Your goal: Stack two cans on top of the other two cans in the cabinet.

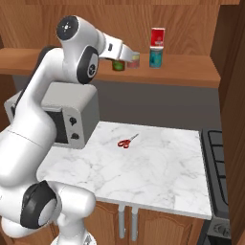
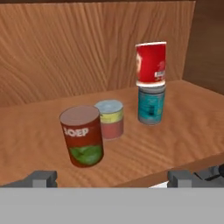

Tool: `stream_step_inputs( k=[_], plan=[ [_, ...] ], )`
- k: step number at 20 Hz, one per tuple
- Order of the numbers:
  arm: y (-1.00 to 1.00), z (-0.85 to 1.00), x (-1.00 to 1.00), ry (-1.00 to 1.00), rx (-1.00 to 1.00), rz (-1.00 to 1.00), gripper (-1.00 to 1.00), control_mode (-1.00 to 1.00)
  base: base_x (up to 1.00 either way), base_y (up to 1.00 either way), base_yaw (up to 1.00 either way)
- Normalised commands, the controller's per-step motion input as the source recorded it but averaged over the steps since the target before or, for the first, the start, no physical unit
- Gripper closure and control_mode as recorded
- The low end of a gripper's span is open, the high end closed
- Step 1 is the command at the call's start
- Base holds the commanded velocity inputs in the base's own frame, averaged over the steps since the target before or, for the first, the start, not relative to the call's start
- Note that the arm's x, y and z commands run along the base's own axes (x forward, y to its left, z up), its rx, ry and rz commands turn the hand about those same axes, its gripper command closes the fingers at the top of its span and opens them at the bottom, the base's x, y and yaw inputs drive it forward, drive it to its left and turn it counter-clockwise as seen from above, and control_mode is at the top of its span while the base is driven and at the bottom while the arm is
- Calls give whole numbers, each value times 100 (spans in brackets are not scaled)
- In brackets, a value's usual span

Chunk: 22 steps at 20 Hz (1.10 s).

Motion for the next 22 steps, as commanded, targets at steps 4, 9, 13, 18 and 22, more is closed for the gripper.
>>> stream_step_inputs(
  k=[4,9,13,18,22],
  plan=[
    [6,0,3,9,0,-6,-100,-100,0,0,0],
    [14,-5,0,3,2,-1,-100,-100,0,0,0],
    [9,-19,11,0,2,0,-100,-100,0,0,0],
    [6,-29,27,0,1,0,-100,-100,0,0,0],
    [2,-5,44,0,0,0,-100,-100,0,0,0]
  ],
)
